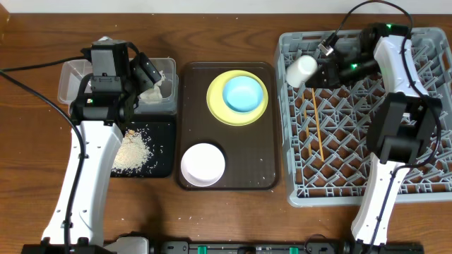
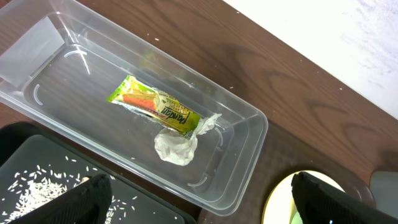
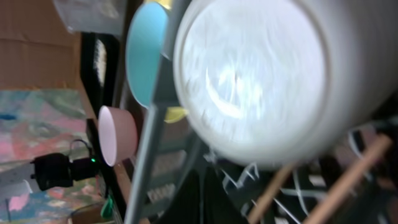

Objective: Sort waste into correct bins and load items into the dishwasher rack
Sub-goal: 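Set the white cup upright in the rack and open the right gripper, then move the right gripper over the blue bowl and grasp its rim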

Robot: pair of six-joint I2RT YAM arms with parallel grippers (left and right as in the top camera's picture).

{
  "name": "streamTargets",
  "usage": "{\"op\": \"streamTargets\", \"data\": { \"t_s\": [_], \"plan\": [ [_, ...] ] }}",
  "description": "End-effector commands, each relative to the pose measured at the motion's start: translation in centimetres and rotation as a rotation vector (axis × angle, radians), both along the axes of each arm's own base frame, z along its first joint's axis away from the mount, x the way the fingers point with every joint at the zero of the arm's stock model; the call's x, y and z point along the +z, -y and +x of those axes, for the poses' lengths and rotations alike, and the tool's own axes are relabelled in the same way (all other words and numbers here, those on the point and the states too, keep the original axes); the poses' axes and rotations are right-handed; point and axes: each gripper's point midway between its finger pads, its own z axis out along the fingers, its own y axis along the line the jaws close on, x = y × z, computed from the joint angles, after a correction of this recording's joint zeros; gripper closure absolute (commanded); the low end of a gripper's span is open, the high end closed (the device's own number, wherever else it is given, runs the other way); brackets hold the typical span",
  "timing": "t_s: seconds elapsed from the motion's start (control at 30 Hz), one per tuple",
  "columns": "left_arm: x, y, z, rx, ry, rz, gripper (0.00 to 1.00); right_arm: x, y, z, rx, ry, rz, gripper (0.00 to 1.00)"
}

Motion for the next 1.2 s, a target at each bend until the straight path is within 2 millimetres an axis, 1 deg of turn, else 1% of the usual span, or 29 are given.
{"op": "streamTargets", "data": {
  "t_s": [0.0,0.1,0.23,0.37,0.5,0.6,0.63,0.77,0.9,1.0,1.17],
  "plan": [
    [0.4,-0.3,0.3,0.007,0.01,0.005,0.05,-0.6,1.2,-0.2,0.003,-0.005,-0.057,0.94],
    [0.4,-0.3,0.3,0.007,0.01,0.005,0.05,0.1,1.5,0.1,-0.009,0.005,-0.084,0.89],
    [0.4,-0.3,0.3,0.007,0.01,0.005,0.05,2.1,2.5,0.6,-0.044,0.035,-0.172,0.87],
    [0.4,-0.3,0.3,0.007,0.01,0.005,0.05,5.0,4.5,0.9,-0.12,0.073,-0.33,0.86],
    [0.4,-0.3,0.3,0.007,0.01,0.005,0.05,8.5,7.4,0.7,-0.29,0.09,-0.52,0.84],
    [0.4,-0.3,0.3,0.007,0.01,0.005,0.05,11.0,8.9,0.1,-0.416,0.092,-0.598,0.83],
    [0.4,-0.3,0.3,0.007,0.01,0.005,0.05,11.9,9.1,-0.2,-0.444,0.1,-0.608,0.83],
    [0.4,-0.3,0.3,0.007,0.01,0.005,0.05,15.0,8.3,-1.5,-0.459,0.152,-0.599,0.82],
    [0.4,-0.3,0.3,0.007,0.01,0.005,0.05,16.8,6.4,-2.8,-0.427,0.189,-0.592,0.82],
    [0.4,-0.3,0.3,0.007,0.01,0.005,0.05,17.3,4.5,-3.5,-0.382,0.203,-0.59,0.81],
    [0.4,-0.3,0.3,0.007,0.01,0.005,0.05,17.1,1.0,-4.3,-0.293,0.218,-0.589,0.8]
  ]
}}
